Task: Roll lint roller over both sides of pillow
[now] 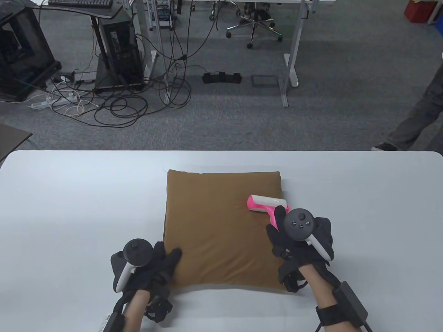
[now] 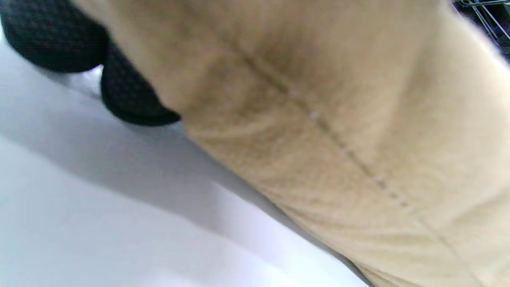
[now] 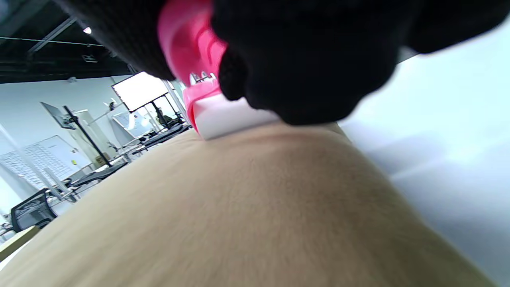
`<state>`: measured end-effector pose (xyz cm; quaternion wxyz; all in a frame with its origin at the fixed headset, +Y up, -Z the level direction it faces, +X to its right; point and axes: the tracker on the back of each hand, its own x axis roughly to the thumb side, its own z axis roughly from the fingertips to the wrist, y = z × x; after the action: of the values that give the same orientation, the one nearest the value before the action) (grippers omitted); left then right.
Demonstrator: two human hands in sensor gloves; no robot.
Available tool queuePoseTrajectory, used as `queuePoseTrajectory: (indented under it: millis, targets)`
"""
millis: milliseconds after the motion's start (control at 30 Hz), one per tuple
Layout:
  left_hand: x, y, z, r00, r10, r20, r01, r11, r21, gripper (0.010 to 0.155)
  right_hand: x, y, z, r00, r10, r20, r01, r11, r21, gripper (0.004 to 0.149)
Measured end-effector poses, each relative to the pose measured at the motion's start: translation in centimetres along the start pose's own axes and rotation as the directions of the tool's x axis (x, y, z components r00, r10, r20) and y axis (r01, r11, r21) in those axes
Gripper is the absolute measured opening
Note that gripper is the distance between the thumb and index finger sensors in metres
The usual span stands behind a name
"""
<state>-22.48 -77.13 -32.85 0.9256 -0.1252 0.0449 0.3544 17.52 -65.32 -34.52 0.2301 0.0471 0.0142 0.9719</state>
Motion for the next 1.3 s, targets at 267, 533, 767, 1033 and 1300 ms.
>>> queuePoseTrajectory:
  millis: [267, 533, 767, 1033, 1300]
  targets:
    - [-0.1, -0.1, 0.2, 1.0, -0.003, -0.003, 0.003, 1.0, -0.003, 0.09, -0.8, -1.2, 6.2, 0.999, -0.026, 0.047, 0.021, 0.996, 0.088, 0.064]
    - [-0.2, -0.2, 0.4, 1.0, -0.004, -0.006, 0.004, 1.0, -0.006, 0.09, -1.2, -1.2, 9.2, 0.997, -0.024, 0.075, 0.016, 0.994, 0.109, 0.061]
    - [-0.3, -0.2, 0.5, 1.0, 0.005, -0.016, -0.005, 1.0, -0.007, 0.089, 0.3, -2.9, 10.7, 0.979, -0.066, 0.191, 0.073, 0.997, -0.027, 0.05]
    - [-0.3, -0.2, 0.5, 1.0, 0.0, -0.012, -0.001, 1.0, -0.009, 0.089, 3.1, -0.3, 10.6, 0.973, 0.057, 0.226, -0.049, 0.998, -0.04, 0.048]
    - [-0.3, -0.1, 0.5, 1.0, -0.001, -0.013, 0.0, 1.0, -0.015, 0.089, 5.9, 1.5, 7.4, 0.978, 0.151, 0.146, -0.131, 0.982, -0.137, 0.05]
